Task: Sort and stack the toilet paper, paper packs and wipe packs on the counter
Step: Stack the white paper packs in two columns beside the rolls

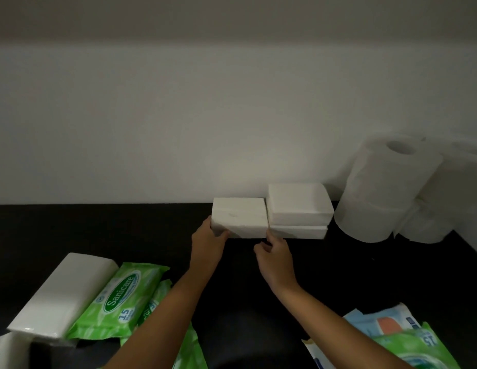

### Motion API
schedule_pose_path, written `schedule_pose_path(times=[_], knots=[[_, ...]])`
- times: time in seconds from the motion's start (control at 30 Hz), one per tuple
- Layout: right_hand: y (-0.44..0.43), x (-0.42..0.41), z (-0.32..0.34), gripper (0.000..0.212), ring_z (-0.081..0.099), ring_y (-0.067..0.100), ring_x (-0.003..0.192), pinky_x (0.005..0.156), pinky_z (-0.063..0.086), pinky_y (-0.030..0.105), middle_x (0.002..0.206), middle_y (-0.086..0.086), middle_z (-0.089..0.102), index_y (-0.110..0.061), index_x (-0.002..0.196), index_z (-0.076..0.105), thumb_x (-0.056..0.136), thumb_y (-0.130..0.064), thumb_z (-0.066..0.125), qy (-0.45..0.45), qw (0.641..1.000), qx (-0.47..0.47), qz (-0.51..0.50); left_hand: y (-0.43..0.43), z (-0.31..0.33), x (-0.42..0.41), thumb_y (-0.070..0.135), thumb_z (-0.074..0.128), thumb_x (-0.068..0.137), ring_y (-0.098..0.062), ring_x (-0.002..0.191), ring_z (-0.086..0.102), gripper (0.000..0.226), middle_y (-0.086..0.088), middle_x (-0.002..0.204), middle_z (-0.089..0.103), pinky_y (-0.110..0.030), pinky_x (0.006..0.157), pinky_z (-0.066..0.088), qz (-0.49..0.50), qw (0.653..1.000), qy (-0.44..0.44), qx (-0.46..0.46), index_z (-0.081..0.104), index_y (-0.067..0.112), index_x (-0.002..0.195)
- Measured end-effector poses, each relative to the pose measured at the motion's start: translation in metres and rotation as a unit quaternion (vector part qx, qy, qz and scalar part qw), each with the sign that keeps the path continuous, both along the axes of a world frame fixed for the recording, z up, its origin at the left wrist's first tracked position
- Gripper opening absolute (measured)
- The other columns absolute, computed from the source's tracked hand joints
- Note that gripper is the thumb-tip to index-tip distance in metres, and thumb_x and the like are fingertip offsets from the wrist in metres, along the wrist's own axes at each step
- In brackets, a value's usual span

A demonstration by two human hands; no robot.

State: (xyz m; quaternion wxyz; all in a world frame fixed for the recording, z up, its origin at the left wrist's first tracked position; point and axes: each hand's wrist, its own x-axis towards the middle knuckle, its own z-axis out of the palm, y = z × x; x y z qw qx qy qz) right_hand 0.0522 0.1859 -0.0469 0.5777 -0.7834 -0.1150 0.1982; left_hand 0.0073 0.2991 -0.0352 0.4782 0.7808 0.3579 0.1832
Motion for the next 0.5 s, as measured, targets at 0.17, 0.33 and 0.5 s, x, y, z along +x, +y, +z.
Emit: schedule_pose_path(times=[0.17, 0.33, 0.5], knots=[[-0.004, -0.004, -0.002, 0.052, 0.041, 0.019, 0.132, 0.089, 0.029, 0.013, 0.145, 0.01, 0.036, -0.008, 0.146, 0.028, 0.096, -0.01, 0.044, 0.023, 0.999, -0.03, 0.024, 0.0, 0.0, -0.001, 0.008, 0.058, 0.089, -0.02, 0.122, 0.051, 0.047, -0.01, 0.134, 0.053, -0.014, 0.088, 0.032, -0.006, 1.0, -0.003, 0.002, 0.046, 0.008, 0.134], [-0.006, -0.006, 0.002, 0.052, 0.043, 0.02, 0.131, 0.093, 0.03, 0.015, 0.145, 0.011, 0.039, -0.006, 0.145, 0.031, 0.095, -0.011, 0.046, 0.016, 0.996, -0.072, 0.041, 0.002, -0.004, 0.003, 0.008, 0.057, 0.089, -0.022, 0.125, 0.049, 0.05, -0.011, 0.137, 0.05, -0.016, 0.089, 0.031, 0.001, 1.0, 0.009, 0.001, 0.042, 0.008, 0.137], [-0.006, -0.008, 0.014, 0.051, 0.045, 0.02, 0.129, 0.096, 0.033, 0.018, 0.141, 0.01, 0.045, -0.007, 0.143, 0.035, 0.094, -0.012, 0.047, 0.004, 0.993, -0.095, 0.07, 0.008, 0.002, 0.001, 0.022, 0.062, 0.087, -0.026, 0.137, 0.035, 0.08, -0.016, 0.15, 0.033, -0.03, 0.11, 0.029, -0.01, 0.998, 0.055, -0.022, 0.013, 0.005, 0.149]])
